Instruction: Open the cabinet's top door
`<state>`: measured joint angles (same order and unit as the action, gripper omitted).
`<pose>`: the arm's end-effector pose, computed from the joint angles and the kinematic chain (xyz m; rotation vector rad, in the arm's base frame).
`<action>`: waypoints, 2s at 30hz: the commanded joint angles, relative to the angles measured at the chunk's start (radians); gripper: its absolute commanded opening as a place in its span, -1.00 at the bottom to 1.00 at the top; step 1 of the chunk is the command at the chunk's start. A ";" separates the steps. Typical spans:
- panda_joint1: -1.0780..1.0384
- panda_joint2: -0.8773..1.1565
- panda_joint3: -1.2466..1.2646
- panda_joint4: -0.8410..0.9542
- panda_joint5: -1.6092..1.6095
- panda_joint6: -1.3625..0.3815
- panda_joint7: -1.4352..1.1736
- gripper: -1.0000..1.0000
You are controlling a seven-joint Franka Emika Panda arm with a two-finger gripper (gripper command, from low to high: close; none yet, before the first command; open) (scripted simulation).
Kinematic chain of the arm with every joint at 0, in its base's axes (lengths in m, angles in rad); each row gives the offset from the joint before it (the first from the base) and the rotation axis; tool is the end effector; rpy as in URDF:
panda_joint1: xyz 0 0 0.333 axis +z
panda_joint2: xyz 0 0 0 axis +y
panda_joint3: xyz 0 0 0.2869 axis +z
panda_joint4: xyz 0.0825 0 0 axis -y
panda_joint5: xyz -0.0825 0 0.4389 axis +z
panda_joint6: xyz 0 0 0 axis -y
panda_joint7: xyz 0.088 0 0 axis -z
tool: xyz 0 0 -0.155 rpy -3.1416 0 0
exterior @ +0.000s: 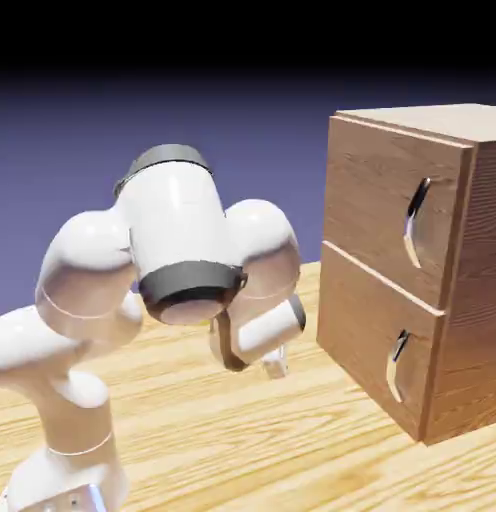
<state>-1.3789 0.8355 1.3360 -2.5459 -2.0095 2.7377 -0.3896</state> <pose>0.4580 0.1603 0.1399 1.5026 2.2913 0.7560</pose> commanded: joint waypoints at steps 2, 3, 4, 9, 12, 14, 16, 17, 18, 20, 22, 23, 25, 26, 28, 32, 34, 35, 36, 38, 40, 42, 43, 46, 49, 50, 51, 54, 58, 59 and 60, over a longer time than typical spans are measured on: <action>-0.060 0.061 0.058 0.011 -0.087 -0.013 -0.049 1.00; -0.090 0.091 0.087 0.017 -0.131 -0.019 -0.073 1.00; -0.120 0.122 0.116 0.023 -0.174 -0.026 -0.098 1.00; -0.271 0.274 0.260 0.051 -0.391 -0.058 -0.220 1.00; -0.361 0.365 0.347 0.069 -0.522 -0.078 -0.294 1.00; -0.421 0.426 0.405 0.080 -0.609 -0.091 -0.343 1.00; -0.482 0.487 0.463 0.091 -0.696 -0.104 -0.392 1.00; -0.512 0.517 0.492 0.097 -0.739 -0.110 -0.416 1.00; -0.529 0.535 0.508 0.101 -0.765 -0.114 -0.430 1.00; -0.493 0.531 0.497 0.134 -0.770 -0.116 -0.431 1.00; -0.421 0.524 0.474 0.201 -0.782 -0.120 -0.433 1.00; -0.384 0.521 0.463 0.235 -0.787 -0.122 -0.434 1.00; -0.372 0.519 0.459 0.247 -0.789 -0.122 -0.435 -1.00; -0.372 0.519 0.459 0.247 -0.789 -0.122 -0.435 -1.00; -0.418 0.518 0.484 0.174 -0.784 -0.194 -0.418 -1.00; -0.507 0.513 0.543 0.029 -0.760 -0.348 -0.387 -1.00; -0.547 0.510 0.579 -0.043 -0.740 -0.431 -0.372 -1.00; -0.566 0.508 0.599 -0.079 -0.727 -0.475 -0.364 -1.00; -0.583 0.507 0.619 -0.113 -0.713 -0.518 -0.357 -1.00; -0.611 0.505 0.662 -0.177 -0.681 -0.605 -0.343 -1.00; -0.629 0.503 0.706 -0.234 -0.644 -0.692 -0.330 -1.00; -0.639 0.501 0.753 -0.285 -0.602 -0.779 -0.317 -1.00; -0.640 0.500 0.777 -0.307 -0.580 -0.823 -0.310 -1.00; -0.629 0.493 0.849 -0.364 -0.508 -0.953 -0.288 -1.00; -0.598 0.479 0.921 -0.405 -0.428 -1.084 -0.262 -1.00; -0.584 0.473 0.945 -0.415 -0.400 -1.127 -0.253 -1.00; -0.567 0.465 0.968 -0.424 -0.371 -1.171 -0.242 -1.00; -0.507 0.431 1.036 -0.439 -0.278 -1.301 -0.204 -1.00; -0.404 0.361 1.118 -0.434 -0.136 -1.475 -0.136 -1.00; -0.375 0.338 1.136 -0.428 -0.096 -1.518 -0.114 -1.00; -0.344 0.312 1.154 -0.419 -0.054 -1.562 -0.091 -1.00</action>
<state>-1.7226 1.1471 2.4896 -2.9645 -2.0632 1.1748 -0.4802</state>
